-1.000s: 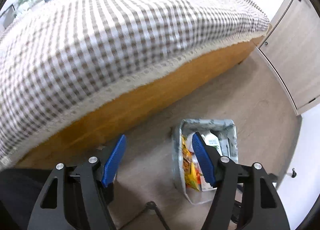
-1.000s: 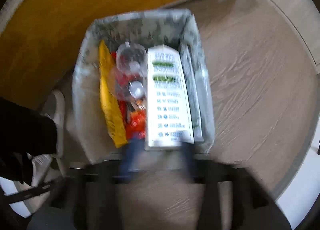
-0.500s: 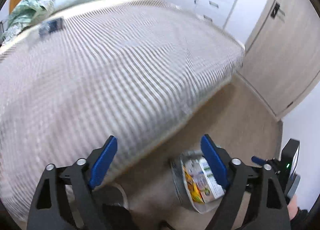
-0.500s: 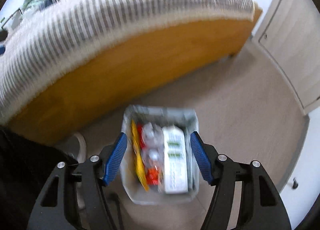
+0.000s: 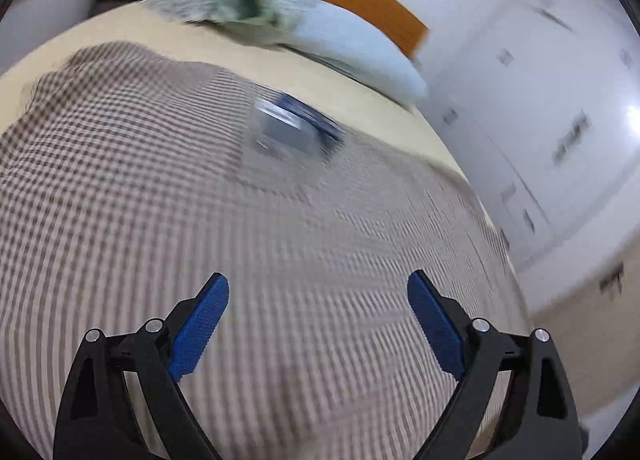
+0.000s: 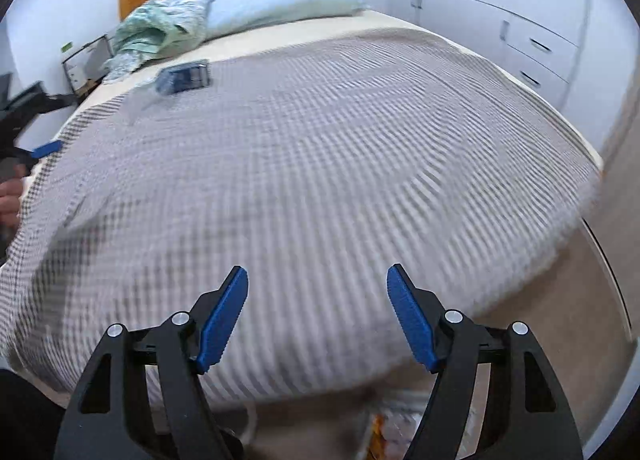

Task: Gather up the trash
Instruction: 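Move both tools back over the bed toward the blue-labelled box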

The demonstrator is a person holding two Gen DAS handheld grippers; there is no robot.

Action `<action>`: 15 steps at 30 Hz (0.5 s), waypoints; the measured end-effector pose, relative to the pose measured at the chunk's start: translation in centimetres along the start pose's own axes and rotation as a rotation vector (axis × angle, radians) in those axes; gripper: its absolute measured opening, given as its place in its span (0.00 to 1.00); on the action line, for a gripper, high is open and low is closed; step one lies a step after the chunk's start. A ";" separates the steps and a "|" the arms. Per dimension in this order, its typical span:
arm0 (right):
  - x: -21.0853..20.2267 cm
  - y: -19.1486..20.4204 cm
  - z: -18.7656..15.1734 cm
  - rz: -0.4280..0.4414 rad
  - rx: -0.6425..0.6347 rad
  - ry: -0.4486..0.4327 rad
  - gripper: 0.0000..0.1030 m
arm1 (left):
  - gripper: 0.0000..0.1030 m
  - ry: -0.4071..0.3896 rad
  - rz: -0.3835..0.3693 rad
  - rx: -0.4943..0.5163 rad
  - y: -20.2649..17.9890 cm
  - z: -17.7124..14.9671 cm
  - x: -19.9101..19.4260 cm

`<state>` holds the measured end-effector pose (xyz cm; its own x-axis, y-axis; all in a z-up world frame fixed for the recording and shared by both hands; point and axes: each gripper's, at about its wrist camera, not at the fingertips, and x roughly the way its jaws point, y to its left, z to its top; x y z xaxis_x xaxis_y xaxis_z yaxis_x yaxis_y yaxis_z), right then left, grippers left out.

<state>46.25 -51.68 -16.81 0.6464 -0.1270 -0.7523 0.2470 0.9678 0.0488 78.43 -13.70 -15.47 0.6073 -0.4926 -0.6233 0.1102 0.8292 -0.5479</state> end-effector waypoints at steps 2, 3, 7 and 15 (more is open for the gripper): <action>1.1 1.9 0.9 0.012 -0.026 -0.003 0.67 | 0.85 0.015 -0.018 -0.079 2.1 2.5 2.7; 1.7 2.4 1.6 0.011 -0.039 -0.003 0.67 | 0.85 0.029 -0.027 -0.113 3.1 3.3 4.1; 4.4 4.7 3.5 -0.007 -0.098 0.005 0.67 | 0.84 0.052 -0.026 -0.212 6.4 6.1 9.6; 8.0 6.8 6.2 -0.049 -0.167 0.032 0.67 | 0.71 0.052 -0.124 -0.342 8.8 10.0 16.0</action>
<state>57.56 -47.50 -18.43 0.6123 -0.1707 -0.7720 0.1531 0.9835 -0.0961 97.00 -11.63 -24.75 0.5642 -0.6039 -0.5630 -0.0938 0.6305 -0.7705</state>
